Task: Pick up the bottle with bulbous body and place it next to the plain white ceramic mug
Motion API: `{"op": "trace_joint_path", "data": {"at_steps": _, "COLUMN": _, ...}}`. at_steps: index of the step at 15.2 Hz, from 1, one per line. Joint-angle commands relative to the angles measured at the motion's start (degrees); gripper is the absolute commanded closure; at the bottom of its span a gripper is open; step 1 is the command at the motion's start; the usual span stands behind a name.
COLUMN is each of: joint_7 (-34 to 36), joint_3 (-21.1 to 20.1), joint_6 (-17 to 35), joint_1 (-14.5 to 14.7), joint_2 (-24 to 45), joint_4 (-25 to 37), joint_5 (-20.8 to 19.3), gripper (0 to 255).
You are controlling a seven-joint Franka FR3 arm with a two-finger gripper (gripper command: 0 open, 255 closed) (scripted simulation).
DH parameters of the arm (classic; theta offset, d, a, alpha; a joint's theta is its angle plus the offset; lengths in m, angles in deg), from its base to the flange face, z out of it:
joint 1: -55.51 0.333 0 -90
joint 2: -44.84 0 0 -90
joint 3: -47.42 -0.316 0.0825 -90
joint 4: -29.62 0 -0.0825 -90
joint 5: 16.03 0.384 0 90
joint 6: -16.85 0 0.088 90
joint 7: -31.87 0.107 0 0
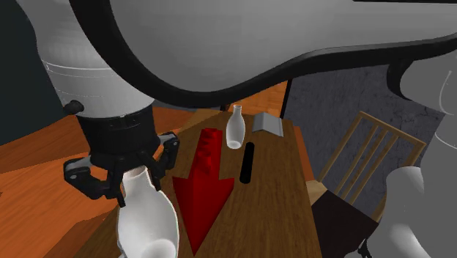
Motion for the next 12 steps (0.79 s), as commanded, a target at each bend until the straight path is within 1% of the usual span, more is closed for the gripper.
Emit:
{"op": "trace_joint_path", "data": {"at_steps": 1, "joint_7": 0.4, "joint_3": 0.0, "joint_6": 1.4, "joint_1": 0.1, "joint_2": 0.0, "joint_4": -1.3, "joint_5": -0.1, "gripper": 255}}
{"op": "trace_joint_path", "data": {"at_steps": 12, "joint_7": 1.0, "joint_3": 0.2, "joint_6": 10.1, "joint_1": -0.5, "joint_2": -0.7, "joint_4": -10.7, "joint_5": 0.0, "gripper": 255}}
